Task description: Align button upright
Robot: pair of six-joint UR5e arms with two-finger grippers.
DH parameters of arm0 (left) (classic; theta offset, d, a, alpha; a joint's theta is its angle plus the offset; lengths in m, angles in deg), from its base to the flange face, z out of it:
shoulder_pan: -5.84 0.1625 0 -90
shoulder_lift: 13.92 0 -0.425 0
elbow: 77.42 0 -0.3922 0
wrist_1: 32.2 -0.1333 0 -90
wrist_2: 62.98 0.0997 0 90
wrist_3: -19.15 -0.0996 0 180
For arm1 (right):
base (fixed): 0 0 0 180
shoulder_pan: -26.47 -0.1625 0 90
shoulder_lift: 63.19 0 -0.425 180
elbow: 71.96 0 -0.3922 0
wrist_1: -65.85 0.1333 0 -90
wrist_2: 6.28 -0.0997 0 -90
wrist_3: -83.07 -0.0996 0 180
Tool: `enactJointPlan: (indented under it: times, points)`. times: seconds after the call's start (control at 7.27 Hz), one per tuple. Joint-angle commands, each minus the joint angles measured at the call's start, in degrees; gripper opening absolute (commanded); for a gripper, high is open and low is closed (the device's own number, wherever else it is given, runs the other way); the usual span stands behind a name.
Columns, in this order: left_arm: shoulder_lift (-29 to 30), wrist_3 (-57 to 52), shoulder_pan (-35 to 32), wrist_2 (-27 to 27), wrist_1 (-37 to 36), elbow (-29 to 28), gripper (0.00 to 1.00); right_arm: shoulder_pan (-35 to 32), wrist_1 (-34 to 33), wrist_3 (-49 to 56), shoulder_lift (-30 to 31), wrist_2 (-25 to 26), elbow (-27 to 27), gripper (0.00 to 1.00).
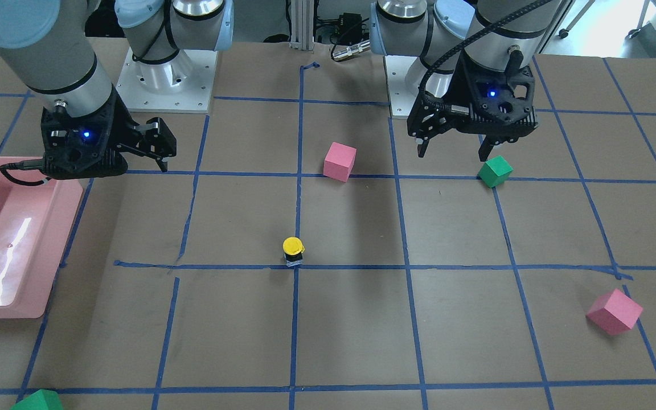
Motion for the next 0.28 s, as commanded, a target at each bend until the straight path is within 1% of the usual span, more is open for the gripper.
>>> enactJointPlan:
  times: [0.0, 0.14]
  points:
    - [-0.1, 0.1, 0.1, -0.2, 0.2, 0.2, 1.0, 0.0, -0.1, 0.0, -0.1, 0.0, 0.2, 1.0]
    - [0.0, 0.1, 0.1, -0.2, 0.2, 0.4, 1.0, 0.0, 0.0, 0.0, -0.1, 0.1, 0.2, 1.0]
